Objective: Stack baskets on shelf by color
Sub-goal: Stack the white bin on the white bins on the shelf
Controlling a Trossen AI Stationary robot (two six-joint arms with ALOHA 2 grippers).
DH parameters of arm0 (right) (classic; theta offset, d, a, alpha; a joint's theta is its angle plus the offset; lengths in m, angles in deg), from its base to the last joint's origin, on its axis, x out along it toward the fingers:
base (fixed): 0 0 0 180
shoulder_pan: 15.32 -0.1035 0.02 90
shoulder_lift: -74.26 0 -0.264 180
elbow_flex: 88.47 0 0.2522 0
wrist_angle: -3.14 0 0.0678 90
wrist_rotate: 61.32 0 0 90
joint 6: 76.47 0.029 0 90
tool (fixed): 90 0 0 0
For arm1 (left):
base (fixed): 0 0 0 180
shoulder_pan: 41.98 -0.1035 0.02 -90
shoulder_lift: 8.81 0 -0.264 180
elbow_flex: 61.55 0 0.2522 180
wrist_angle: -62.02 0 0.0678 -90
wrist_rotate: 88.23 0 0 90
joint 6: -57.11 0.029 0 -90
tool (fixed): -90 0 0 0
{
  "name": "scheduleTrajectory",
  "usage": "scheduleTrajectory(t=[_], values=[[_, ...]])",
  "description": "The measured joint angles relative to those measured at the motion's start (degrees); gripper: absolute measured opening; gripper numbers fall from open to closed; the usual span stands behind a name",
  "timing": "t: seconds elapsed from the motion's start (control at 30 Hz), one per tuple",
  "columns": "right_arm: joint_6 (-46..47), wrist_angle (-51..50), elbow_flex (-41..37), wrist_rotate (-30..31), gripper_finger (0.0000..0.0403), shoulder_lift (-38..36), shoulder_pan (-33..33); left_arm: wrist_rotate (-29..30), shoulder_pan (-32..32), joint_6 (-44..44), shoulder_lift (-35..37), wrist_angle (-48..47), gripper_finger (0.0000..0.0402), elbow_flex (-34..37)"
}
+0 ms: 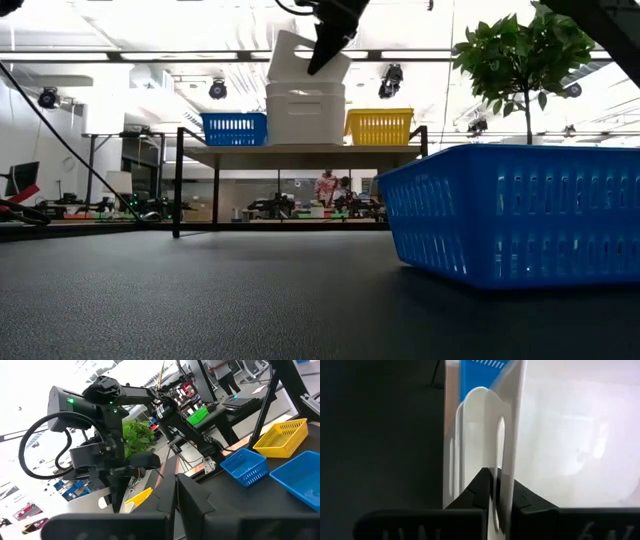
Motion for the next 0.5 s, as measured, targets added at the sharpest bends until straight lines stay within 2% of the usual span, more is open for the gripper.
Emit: scheduleTrajectory(t=[0.5], values=[[-1.3,-0.8,0.0,0.5,0.0017,0.0,0.0,0.0,0.0,0.0,0.1,0.1,0.0001,-0.2]])
